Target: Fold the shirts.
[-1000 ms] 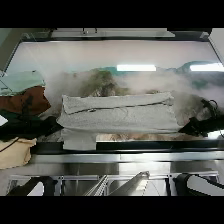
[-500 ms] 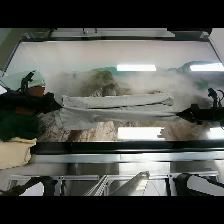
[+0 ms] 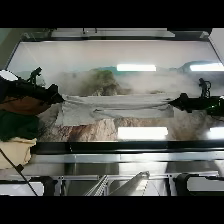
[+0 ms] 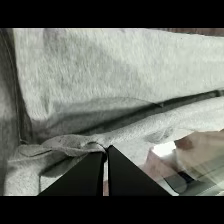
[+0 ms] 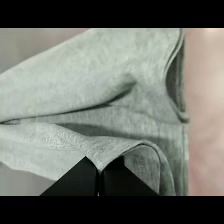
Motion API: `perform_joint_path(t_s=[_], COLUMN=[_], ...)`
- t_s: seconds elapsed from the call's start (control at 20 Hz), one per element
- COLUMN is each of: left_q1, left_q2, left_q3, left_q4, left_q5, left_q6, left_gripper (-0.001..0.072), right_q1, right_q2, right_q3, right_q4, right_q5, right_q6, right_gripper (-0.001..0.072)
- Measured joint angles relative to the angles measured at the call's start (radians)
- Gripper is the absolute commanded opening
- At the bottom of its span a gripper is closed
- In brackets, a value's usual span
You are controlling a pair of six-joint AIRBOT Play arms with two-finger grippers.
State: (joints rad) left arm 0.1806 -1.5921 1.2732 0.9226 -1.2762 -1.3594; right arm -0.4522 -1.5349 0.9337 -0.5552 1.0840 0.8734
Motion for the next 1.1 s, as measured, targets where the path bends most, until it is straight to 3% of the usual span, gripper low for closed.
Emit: perform_joint_path(t_s=[0.6,0.65,0.7,0.75,0.95,1.0,1.05,1.1], left_q1=[-0.097,-0.102,-0.106,-0.108,-0.106,-0.1,-0.092,-0.08], left_q2=[-0.168,-0.18,-0.192,-0.204,-0.22,-0.213,-0.202,-0.188], left_q3=[0.243,0.263,0.28,0.295,0.323,0.326,0.328,0.33], left_q4=[-0.003,-0.003,-0.002,0.001,0.0,0.0,-0.003,-0.006], left_q5=[-0.005,-0.009,-0.018,-0.029,-0.053,-0.053,-0.052,-0.05], left_q6=[0.032,0.032,0.032,0.032,0.024,0.024,0.021,0.021], left_gripper=[0.0023,0.0038,0.0232,0.0313,0.0313,0.0313,0.0313,0.0313], right_q1=[0.005,0.005,0.005,0.005,0.003,0.0,-0.003,-0.009], right_q2=[-0.067,-0.068,-0.069,-0.069,-0.062,-0.055,-0.047,-0.04], right_q3=[0.014,0.014,0.014,0.014,0.031,0.043,0.06,0.081], right_q4=[-0.023,-0.021,-0.014,-0.011,-0.013,-0.026,-0.048,-0.08], right_q5=[-0.1,-0.106,-0.109,-0.111,-0.074,-0.057,-0.044,-0.04], right_q6=[-0.023,-0.03,-0.031,-0.034,-0.041,-0.042,-0.042,-0.045], right_gripper=[0.0017,0.0079,0.025,0.0385,0.0435,0.0608,0.0708,0.0708])
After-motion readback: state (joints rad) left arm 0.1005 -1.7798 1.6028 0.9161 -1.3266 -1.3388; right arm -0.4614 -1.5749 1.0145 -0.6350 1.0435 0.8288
